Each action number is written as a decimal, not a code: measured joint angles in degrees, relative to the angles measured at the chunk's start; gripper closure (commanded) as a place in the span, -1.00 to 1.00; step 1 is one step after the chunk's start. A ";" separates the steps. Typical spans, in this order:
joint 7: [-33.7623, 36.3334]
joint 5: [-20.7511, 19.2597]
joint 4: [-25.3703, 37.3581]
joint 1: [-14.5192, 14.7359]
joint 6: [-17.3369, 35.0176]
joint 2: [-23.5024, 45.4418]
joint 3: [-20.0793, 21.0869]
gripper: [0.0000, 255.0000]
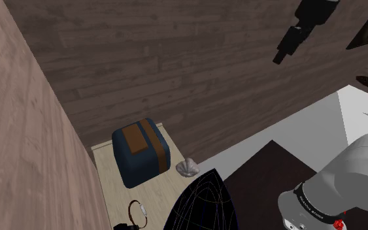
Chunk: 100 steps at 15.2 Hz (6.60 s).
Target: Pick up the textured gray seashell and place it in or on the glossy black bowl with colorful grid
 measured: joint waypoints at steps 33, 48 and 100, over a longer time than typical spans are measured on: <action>11.64 11.40 -12.95 17.04 36.37 29.70 24.56 -1.00; 14.91 8.47 -14.38 17.43 46.32 38.98 27.48 -1.00; 18.25 16.00 -2.20 22.46 17.51 20.86 28.94 1.00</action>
